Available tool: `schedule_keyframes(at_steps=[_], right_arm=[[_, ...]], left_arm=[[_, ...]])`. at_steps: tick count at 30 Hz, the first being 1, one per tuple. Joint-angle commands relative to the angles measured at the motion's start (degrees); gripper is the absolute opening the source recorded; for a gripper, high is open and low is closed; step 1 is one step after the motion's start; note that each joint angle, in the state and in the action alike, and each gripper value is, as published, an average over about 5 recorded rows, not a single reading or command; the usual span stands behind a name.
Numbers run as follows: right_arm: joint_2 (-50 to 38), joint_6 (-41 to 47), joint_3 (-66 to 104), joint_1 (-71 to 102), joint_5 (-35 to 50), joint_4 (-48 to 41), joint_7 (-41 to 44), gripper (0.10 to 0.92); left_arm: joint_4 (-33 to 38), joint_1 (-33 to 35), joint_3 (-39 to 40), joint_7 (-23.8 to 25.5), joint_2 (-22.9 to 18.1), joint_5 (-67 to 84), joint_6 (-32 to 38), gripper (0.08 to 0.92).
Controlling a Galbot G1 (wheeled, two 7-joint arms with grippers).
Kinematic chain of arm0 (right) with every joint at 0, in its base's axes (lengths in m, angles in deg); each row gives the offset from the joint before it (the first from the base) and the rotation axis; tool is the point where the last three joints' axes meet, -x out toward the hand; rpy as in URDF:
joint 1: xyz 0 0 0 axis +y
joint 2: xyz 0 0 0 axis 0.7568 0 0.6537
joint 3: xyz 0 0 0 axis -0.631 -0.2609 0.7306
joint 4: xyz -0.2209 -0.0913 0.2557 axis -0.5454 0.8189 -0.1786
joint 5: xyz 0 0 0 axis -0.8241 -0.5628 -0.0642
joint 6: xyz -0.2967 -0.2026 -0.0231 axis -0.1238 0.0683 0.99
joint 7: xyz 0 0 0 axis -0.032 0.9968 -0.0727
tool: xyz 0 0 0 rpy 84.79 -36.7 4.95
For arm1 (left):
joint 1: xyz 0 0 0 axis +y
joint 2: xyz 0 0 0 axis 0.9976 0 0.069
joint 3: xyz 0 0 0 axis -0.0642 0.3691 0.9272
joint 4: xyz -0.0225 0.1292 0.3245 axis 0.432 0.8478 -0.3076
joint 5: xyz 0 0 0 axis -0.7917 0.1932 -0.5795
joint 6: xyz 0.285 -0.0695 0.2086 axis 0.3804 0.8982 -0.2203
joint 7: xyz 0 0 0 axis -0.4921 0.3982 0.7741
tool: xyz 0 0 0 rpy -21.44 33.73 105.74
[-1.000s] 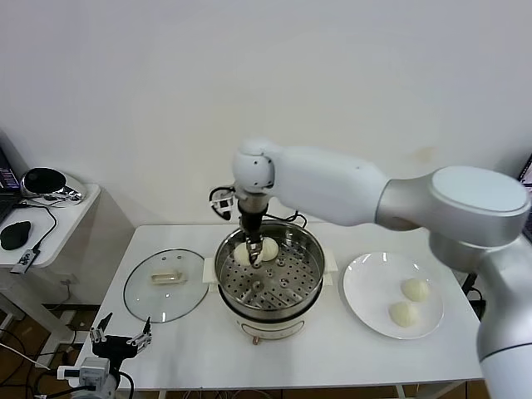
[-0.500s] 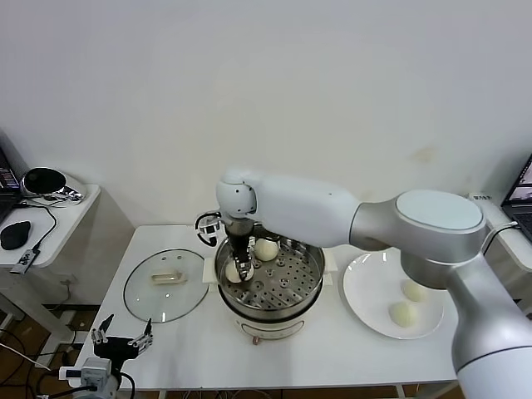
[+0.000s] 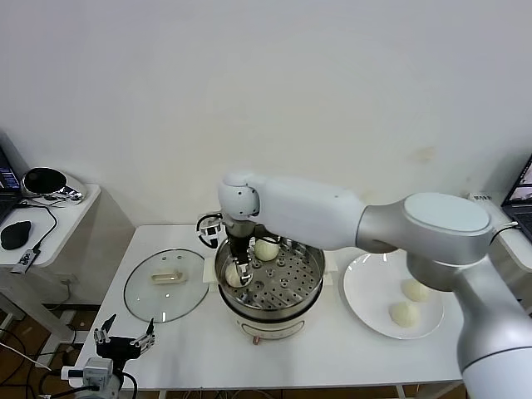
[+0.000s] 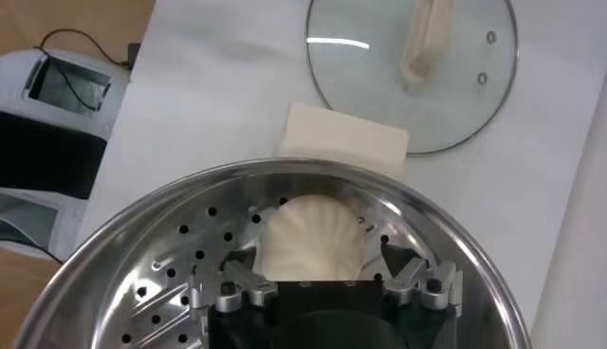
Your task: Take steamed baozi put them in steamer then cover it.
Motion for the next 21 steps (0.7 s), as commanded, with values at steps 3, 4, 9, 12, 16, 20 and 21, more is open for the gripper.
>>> schedule_keyframes(at_steps=[3, 4, 9, 12, 16, 20, 21], right_arm=[[-18.8, -0.3, 4.2, -6.1, 0.8, 16.3, 1.7, 0.823], [-21.2, -0.6, 4.6, -6.7, 0.9, 17.8, 2.1, 0.823], [-32.6, -2.2, 6.2, -8.1, -0.1, 23.7, 3.8, 0.823], [-38.8, -3.3, 7.0, -7.3, -1.8, 25.9, 4.5, 0.823], [-46.8, -4.4, 7.9, -4.7, -4.4, 28.2, 4.9, 0.823], [-53.4, -6.3, 9.3, -1.4, -8.0, 29.6, 5.9, 0.823], [-54.4, -6.9, 9.9, -0.3, -9.1, 29.7, 6.2, 0.823]], left_arm=[[0.0, 0.2, 0.0, 0.2, 0.3, 0.0, -0.1, 0.823], [0.0, 0.2, 0.0, 0.2, 0.3, 0.1, -0.1, 0.823], [0.3, 0.6, 0.2, 0.6, 0.1, 1.1, -0.3, 0.823], [0.7, 0.7, 0.6, 1.1, 0.3, 2.1, -0.7, 0.823], [0.8, 0.6, 1.1, 1.4, 0.3, 2.9, -0.9, 0.823], [0.9, 0.8, 1.2, 1.3, 0.7, 3.5, -0.9, 0.823], [1.0, 0.8, 1.2, 1.3, 0.7, 3.6, -0.9, 0.823]])
